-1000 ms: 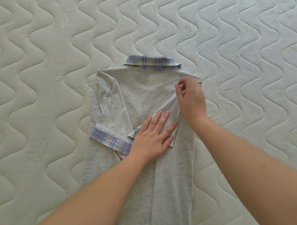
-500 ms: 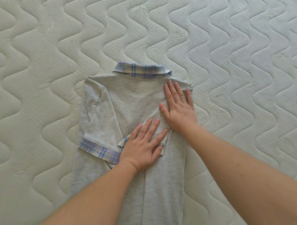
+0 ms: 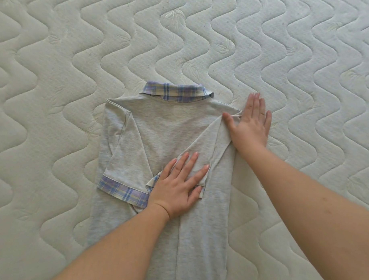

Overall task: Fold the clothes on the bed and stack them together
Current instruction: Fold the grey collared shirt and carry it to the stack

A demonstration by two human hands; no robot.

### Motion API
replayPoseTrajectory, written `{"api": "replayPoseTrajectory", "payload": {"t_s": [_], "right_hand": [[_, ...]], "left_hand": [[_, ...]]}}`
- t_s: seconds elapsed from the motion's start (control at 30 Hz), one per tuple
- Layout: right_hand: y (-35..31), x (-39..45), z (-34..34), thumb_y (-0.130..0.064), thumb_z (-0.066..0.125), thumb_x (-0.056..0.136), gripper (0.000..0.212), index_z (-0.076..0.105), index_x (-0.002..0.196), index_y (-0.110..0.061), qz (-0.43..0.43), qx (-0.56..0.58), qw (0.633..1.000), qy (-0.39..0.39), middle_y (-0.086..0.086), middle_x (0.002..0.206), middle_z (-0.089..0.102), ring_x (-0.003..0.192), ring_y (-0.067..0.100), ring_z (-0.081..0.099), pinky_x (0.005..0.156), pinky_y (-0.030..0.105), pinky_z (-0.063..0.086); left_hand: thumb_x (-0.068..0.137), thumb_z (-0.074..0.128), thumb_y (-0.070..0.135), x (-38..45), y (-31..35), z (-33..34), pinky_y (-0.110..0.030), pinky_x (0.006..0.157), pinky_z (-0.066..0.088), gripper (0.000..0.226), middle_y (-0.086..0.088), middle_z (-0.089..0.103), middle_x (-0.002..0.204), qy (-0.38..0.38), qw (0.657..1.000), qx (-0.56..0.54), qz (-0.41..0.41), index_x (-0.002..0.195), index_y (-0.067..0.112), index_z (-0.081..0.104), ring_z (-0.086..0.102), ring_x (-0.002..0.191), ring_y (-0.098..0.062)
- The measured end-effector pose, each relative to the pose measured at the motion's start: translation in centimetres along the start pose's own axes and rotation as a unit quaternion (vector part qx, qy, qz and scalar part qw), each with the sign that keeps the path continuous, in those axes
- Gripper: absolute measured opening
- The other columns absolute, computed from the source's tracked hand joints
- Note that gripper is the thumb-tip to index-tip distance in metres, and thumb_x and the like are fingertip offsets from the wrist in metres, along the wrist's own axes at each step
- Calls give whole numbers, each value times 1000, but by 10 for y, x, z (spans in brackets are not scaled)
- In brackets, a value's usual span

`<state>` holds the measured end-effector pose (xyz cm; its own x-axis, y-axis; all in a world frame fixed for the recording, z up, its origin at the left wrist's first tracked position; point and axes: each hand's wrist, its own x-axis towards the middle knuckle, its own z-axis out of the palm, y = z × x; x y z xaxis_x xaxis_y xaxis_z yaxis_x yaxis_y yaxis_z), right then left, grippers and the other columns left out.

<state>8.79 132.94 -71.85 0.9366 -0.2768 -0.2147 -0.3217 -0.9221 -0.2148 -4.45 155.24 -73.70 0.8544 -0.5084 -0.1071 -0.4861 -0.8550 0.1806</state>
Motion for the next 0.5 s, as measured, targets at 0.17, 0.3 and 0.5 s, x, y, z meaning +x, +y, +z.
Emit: {"api": "replayPoseTrajectory", "payload": {"t_s": [0.17,0.3,0.5], "right_hand": [[9,-6,-14,-52,56,92,53,49,137,-25,-19,124,986,109,4,141,43,133,24,35,105,35,19],[8,-5,-16,-49,60,90,27,67,111,-33,-75,160,983,54,-1,112,47,115,22,41,90,26,16],[4,18,-21,-53,63,87,24,66,97,-31,-59,92,994,-33,-5,105,42,116,26,39,91,32,20]], "left_hand": [[96,34,46,-1,0,0,-41,123,4,60,-2,13,165,4,1000,-6,1,155,39,21,11,152,-22],[96,35,46,-1,-1,-1,-41,123,3,60,-2,14,165,-1,1000,-3,3,155,39,22,10,152,-22],[97,35,47,0,1,-2,-42,122,6,61,-1,11,165,-7,1000,-8,0,155,40,19,8,152,-20]]}}
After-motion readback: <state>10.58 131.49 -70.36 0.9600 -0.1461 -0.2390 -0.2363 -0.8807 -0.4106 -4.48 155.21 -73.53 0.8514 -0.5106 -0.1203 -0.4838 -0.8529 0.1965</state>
